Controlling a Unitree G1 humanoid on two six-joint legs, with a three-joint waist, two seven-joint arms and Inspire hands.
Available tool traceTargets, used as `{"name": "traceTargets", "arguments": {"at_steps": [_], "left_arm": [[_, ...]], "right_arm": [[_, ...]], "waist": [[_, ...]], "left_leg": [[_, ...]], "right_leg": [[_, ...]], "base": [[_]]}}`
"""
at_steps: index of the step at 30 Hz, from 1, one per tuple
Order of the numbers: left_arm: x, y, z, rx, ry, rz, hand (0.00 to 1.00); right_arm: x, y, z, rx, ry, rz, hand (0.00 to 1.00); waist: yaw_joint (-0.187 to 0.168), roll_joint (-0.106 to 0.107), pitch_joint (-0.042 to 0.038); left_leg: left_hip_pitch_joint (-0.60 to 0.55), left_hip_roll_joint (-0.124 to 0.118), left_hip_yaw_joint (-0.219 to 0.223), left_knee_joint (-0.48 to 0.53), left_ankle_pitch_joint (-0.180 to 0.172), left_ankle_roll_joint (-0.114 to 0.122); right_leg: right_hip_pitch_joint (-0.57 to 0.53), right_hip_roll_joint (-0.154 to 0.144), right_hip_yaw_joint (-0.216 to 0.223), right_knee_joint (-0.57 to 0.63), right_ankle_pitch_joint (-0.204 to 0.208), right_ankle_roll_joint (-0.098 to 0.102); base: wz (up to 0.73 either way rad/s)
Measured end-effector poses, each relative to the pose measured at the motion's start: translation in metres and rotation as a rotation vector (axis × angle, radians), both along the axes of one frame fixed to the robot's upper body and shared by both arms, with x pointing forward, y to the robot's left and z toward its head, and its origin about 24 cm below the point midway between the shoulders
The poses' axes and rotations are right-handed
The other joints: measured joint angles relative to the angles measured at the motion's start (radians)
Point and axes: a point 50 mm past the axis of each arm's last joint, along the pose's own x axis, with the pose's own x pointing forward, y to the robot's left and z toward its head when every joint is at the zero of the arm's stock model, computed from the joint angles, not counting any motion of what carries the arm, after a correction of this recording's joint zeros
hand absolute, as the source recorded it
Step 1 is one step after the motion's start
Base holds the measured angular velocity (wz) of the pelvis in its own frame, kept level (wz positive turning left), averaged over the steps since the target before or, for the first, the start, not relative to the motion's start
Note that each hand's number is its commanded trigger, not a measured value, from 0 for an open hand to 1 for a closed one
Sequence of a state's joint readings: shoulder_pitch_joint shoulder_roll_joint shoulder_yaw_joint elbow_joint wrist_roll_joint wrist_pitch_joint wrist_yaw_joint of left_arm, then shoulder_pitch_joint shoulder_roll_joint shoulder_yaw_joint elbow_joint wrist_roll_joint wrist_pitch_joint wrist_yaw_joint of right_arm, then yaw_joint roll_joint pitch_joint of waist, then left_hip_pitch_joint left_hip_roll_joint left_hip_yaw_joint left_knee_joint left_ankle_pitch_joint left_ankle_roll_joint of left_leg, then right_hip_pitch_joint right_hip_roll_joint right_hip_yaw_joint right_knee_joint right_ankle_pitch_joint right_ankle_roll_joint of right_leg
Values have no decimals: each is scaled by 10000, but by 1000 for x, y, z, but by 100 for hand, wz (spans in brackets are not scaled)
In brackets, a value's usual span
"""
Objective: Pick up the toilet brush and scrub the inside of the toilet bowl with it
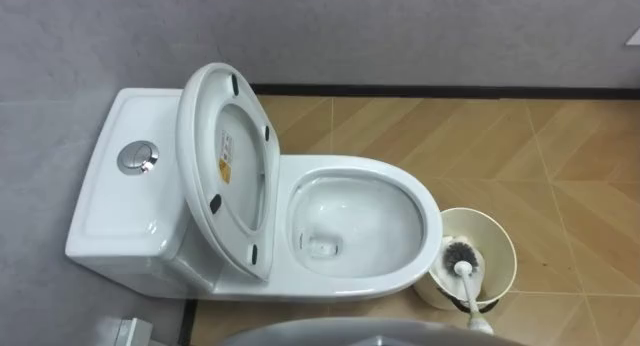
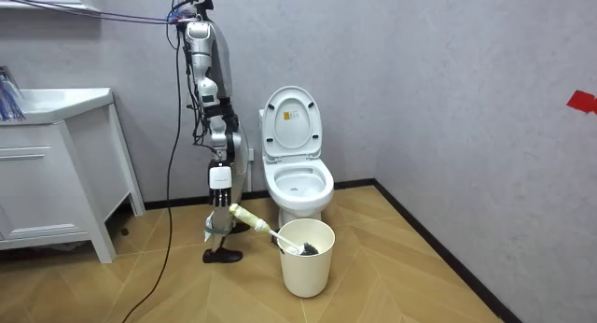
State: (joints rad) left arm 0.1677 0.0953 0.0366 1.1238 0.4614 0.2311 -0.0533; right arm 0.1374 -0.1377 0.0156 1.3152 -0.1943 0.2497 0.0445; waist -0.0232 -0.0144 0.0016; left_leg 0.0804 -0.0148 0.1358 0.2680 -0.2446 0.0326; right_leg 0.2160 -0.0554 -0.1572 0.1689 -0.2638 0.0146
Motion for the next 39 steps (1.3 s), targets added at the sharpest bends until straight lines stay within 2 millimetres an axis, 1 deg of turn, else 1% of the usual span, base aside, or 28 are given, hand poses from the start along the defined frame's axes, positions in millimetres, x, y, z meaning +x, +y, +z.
{"name": "traceTargets", "arguments": {"at_steps": [7,14,15,17,18,20,22,23,24,25,27,28,29,30,31,33,34,36,37,38,39], "left_arm": [[1,0,0,4,-56,-4,0],[2,2,1,62,-143,165,0],[2,2,1,76,-141,179,0],[0,2,1,118,-141,291,0],[0,3,1,234,-201,407,0],[-3,5,2,447,-304,691,0],[-7,8,2,549,-354,1019,0],[-10,9,3,590,-371,1245,0],[-12,11,3,691,-399,1403,0],[-12,11,3,744,-407,1453,0],[-13,14,4,830,-554,2007,0],[-15,17,5,924,-650,2333,0],[-15,18,5,971,-711,2427,0],[-14,20,6,1030,-875,2666,0],[-16,20,6,1038,-915,2813,0],[-16,22,7,1120,-1124,3202,0],[-16,23,7,1137,-1165,3240,0],[-13,25,8,1195,-1438,3204,0],[-12,26,9,1211,-1521,3186,0],[-12,27,9,1247,-1624,3186,0],[-12,29,10,1307,-1711,3243,0]], "right_arm": [[1,-1,0,-22,-11,16,0],[2,-4,1,-475,-358,-765,0],[1,-4,1,-543,-436,-1195,0],[0,-5,1,-761,-606,-2192,0],[-2,-6,1,-919,-718,-2968,0],[-8,-6,2,-1177,-742,-3925,0],[-14,-8,3,-1432,-816,-5206,0],[-15,-9,3,-1605,-1003,-6341,0],[-18,-10,4,-1792,-1122,-7650,0],[-19,-10,4,-1867,-1211,-8318,0],[-22,-10,4,-2080,-1599,-10987,0],[-24,-10,5,-2192,-1730,-12209,0],[-26,-10,5,-2268,-1786,-12774,0],[-25,-12,5,-2410,-2019,-13707,0],[-25,-13,6,-2508,-2122,-14111,0],[-20,-20,7,-2955,-2596,-15627,0],[-18,-22,8,-3059,-2716,-15903,0],[-1,-35,12,-3397,-3555,-16626,0],[4,-39,14,-3463,-3846,-16739,0],[15,-46,18,-3600,-4464,-16970,0],[28,-53,21,-3715,-5006,-17015,0]], "waist": [[-10,5,-2],[-18,38,4],[-39,58,5],[-94,86,3],[-116,94,4],[-179,95,1],[-320,93,2],[-422,94,2],[-613,79,3],[-672,71,4],[-856,19,-4],[-858,1,12],[-859,-9,11],[-855,-43,-5],[-868,-66,-3],[-937,-113,13],[-944,-144,0],[-966,-197,-3],[-1005,-207,-3],[-1079,-214,-4],[-1100,-244,-23]], "left_leg": [[0,3,0,3,-1,-1],[-15,2,5,16,-6,-3],[-10,2,5,8,-6,-3],[14,-7,3,-21,-5,-3],[24,-12,3,-46,-5,-4],[56,-16,5,-87,-2,-6],[67,-93,3,-100,-2,-6],[73,-101,-7,-107,-2,-5],[46,-113,-35,-106,-2,-4],[40,-113,-29,-112,-2,-3],[41,-113,-31,-238,-6,0],[125,-113,-8,-325,-2,-1],[168,-106,5,-342,-3,-1],[195,-113,12,-366,-3,-1],[192,-119,10,-361,-3,0],[148,-127,8,-309,-9,14],[137,-131,8,-309,-10,15],[-33,-146,16,-240,-8,23],[-76,-149,0,-190,-4,32],[-200,-149,-24,-59,3,44],[-323,-138,-17,-10,4,47]], "right_leg": [[-3,23,140,8,8,-13],[-51,44,288,-11,-2,-30],[-54,46,312,-11,-2,-30],[-54,63,487,-11,-6,-37],[-56,70,552,-11,-13,-48],[-43,75,602,6,-12,-51],[-25,80,676,28,-6,-61],[-24,82,709,39,-5,-62],[-29,77,686,43,-3,-62],[-42,76,659,48,-2,-63],[-52,70,612,85,3,-66],[-59,71,644,137,3,-65],[-55,72,654,165,3,-65],[-43,74,715,172,2,-64],[-46,74,727,166,2,-65],[-83,65,725,166,2,-65],[-94,62,725,163,2,-64],[-230,47,747,89,-7,-52],[-266,46,729,29,-6,-51],[-347,52,718,23,5,-40],[-451,62,732,42,8,-38]], "base": [[0],[-1],[0],[0],[0],[0],[0],[4],[4],[4],[-4],[-9],[-14],[-9],[-9],[-5],[-4],[-2],[6],[7],[4]]}}
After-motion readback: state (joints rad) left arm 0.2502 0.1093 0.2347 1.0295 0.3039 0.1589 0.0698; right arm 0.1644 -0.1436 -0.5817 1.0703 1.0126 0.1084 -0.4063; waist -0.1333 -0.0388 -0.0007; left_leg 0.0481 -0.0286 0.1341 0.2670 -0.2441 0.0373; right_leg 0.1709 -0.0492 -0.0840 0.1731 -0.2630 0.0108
